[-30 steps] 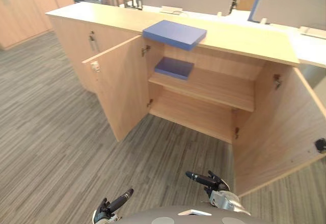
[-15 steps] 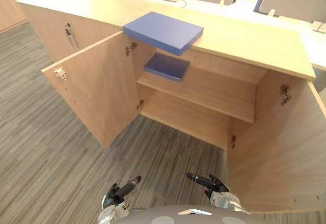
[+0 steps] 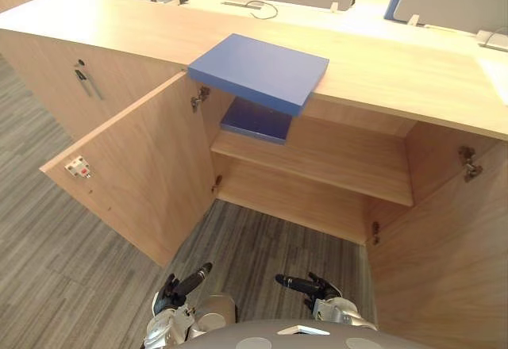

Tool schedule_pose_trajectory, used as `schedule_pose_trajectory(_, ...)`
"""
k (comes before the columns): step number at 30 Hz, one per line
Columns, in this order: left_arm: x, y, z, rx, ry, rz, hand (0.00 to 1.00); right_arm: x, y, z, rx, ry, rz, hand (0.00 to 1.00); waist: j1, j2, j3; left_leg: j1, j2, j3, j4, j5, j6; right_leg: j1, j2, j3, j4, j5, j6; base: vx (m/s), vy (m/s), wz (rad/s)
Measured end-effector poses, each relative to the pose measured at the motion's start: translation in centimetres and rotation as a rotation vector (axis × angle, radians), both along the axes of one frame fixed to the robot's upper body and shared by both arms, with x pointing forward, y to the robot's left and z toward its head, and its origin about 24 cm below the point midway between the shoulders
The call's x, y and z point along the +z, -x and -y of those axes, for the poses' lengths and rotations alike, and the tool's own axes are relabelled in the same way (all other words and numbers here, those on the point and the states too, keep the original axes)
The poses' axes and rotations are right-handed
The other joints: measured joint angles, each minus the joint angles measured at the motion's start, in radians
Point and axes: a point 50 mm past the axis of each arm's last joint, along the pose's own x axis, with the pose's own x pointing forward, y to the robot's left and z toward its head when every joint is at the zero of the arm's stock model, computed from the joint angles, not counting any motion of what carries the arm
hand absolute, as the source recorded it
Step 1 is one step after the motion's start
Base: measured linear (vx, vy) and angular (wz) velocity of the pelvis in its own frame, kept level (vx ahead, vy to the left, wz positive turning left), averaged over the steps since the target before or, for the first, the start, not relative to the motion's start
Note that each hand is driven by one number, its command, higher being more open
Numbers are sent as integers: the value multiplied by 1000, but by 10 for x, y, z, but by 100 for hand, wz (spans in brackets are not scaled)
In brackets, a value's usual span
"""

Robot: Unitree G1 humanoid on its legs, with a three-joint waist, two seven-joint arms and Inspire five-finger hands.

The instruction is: Walk over to the cabinet, pick up the folder, carry it to the office cabinet, place the folder inside the office cabinet, then close the office cabinet door

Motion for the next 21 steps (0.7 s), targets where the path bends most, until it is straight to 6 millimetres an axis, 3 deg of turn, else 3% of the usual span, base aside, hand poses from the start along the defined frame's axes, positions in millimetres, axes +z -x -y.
schedule_pose_trajectory(4, -4, 22, -4, 10, -1, -65, 100, -2, 8, 3, 18, 9, -18, 100, -2, 4, -14, 90, -41, 28, -154, 44, 21, -7, -55, 33, -11, 39, 46, 69, 106, -34)
schedule_pose_trajectory(7, -5, 23, -4, -23, -6, -78, 100, -4, 17, 17, 19, 33, -36, 100, -3, -12, -44, 146, -101, 30, -289, 110, 42, -17, -113, 41, -7, 44, 54, 0, 98, -8)
schedule_pose_trajectory(11, -5, 22, 1, -76, -4, -82, 100, -6, 35, 43, -13, 85, -94, 100, -2, 1, -58, 220, -160, -1, -398, 126, 49, -56, -164, 55, 79, 42, 64, -9, 158, -24)
schedule_pose_trajectory(13, -6, 27, 7, -102, 5, -90, 100, -3, 31, 52, -57, 99, -57, 100, -5, 20, -67, 268, -207, -56, -463, 131, 56, -190, -187, 101, 323, 17, 81, -18, 175, -81)
schedule_pose_trajectory(15, -4, 24, 2, -132, -8, -75, 100, 0, 23, 52, -92, 94, -7, 100, -36, 12, -65, 286, -240, -57, -463, 166, 105, -314, -227, 100, 590, 5, 65, -17, 126, -26)
schedule_pose_trajectory(16, -3, 22, 0, -141, -17, -67, 100, 1, 21, 50, -95, 89, 7, 100, -46, -8, -62, 298, -252, -58, -464, 167, 111, -342, -243, 100, 655, 9, 54, 25, 69, 16)
schedule_pose_trajectory(17, -1, 16, -2, -182, -29, -43, 100, 0, 23, 45, -92, 87, 7, 100, -55, -24, -62, 330, -263, -64, -467, 163, 127, -366, -250, 96, 733, 10, 44, 59, 19, 17)
schedule_pose_trajectory(19, 1, 10, 2, -211, -19, -12, 100, 0, 22, 44, -83, 88, 14, 100, -57, -21, -61, 337, -260, -73, -473, 156, 138, -379, -229, 90, 719, -22, 34, 53, -18, 11)
schedule_pose_trajectory(21, 4, -1, 16, -265, 20, 40, 100, 1, 18, 41, -54, 91, 30, 100, -64, -11, -54, 333, -245, -89, -470, 156, 145, -387, -175, 73, 634, -80, 31, 62, -81, 19)
